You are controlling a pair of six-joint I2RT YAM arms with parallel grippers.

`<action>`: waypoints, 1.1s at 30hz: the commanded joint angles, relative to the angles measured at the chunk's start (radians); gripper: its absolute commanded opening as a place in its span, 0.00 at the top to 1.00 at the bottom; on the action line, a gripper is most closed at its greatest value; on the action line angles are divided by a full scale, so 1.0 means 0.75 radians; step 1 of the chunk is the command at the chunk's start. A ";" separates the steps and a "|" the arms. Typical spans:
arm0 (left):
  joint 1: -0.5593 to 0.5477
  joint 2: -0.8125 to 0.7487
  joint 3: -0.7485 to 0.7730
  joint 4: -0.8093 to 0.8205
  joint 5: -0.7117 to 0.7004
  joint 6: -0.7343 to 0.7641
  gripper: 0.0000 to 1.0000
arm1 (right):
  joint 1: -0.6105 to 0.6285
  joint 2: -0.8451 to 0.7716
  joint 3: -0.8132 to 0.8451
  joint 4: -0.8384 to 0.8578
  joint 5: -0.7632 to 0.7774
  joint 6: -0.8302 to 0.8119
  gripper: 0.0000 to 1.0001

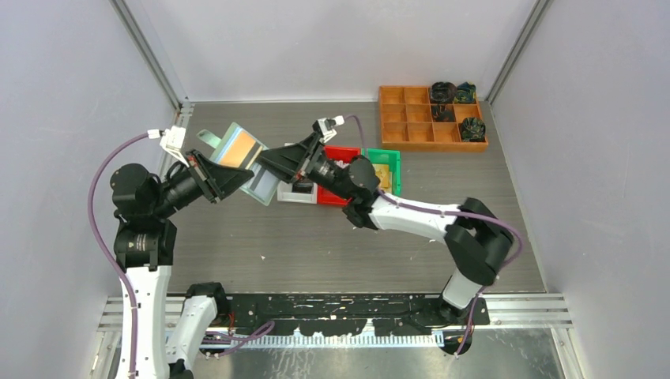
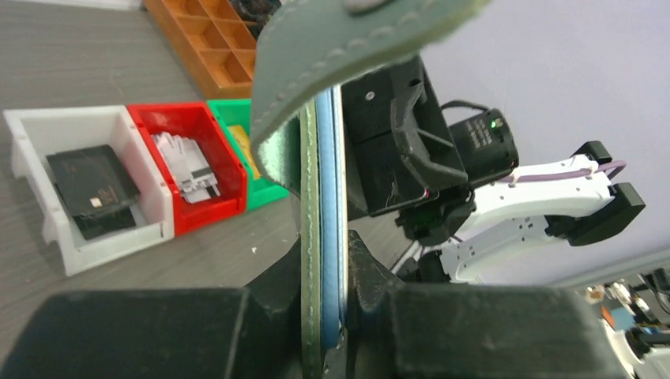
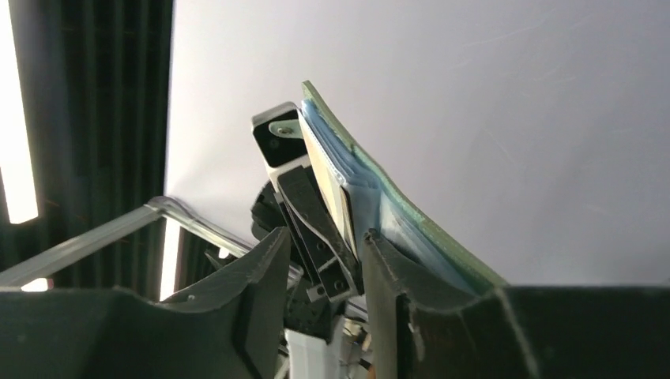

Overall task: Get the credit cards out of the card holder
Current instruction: Remove the credit card from the card holder.

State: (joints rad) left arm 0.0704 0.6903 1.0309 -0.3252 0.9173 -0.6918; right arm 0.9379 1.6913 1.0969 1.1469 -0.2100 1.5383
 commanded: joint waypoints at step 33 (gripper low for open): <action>-0.017 -0.011 0.077 0.103 0.317 -0.106 1.00 | -0.158 -0.222 0.317 -0.402 -0.691 -0.476 0.56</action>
State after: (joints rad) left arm 0.0593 0.6819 1.0470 -0.3172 1.1389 -0.7574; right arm 0.8116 1.5337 1.2861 0.6968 -0.6811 1.1069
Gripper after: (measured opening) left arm 0.128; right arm 0.455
